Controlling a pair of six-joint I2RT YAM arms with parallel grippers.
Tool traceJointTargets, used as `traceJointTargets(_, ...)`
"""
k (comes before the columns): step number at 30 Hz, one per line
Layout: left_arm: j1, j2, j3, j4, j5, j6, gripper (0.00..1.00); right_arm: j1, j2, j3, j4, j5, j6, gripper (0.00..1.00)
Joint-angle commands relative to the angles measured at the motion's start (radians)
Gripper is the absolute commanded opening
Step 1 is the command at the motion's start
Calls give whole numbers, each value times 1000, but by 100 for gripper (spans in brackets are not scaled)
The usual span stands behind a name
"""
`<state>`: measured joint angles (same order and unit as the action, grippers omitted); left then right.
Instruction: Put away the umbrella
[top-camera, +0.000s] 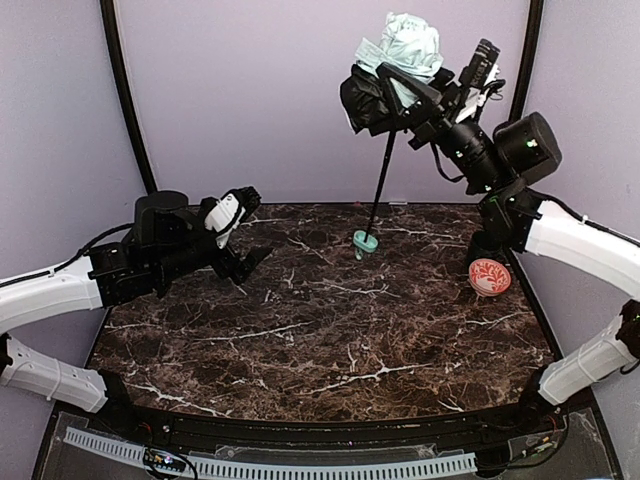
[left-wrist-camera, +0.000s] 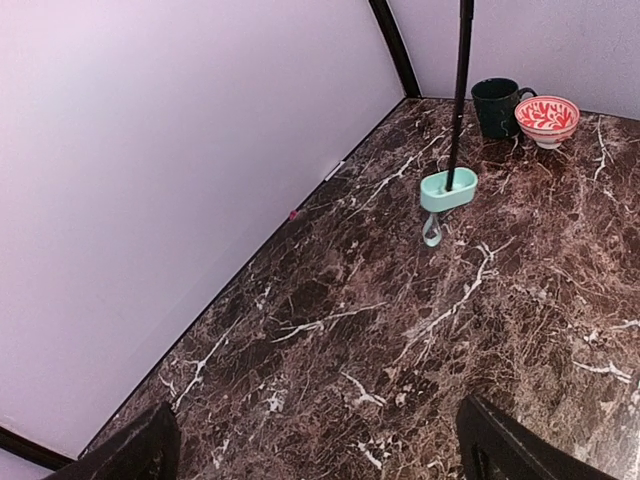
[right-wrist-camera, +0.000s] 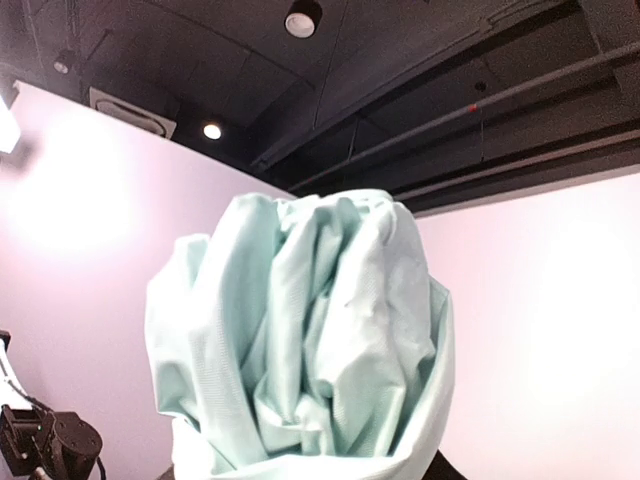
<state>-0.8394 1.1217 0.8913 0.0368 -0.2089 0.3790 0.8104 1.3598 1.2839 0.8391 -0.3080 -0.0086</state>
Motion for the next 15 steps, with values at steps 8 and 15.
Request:
traceJointTargets(8,21,30,-20,28,26,-27,99,-27,199,-734,533,426,79,3)
traceJointTargets(15,37,79,-5,28,43,-23,99,-68,469,-919,818,390,236,2)
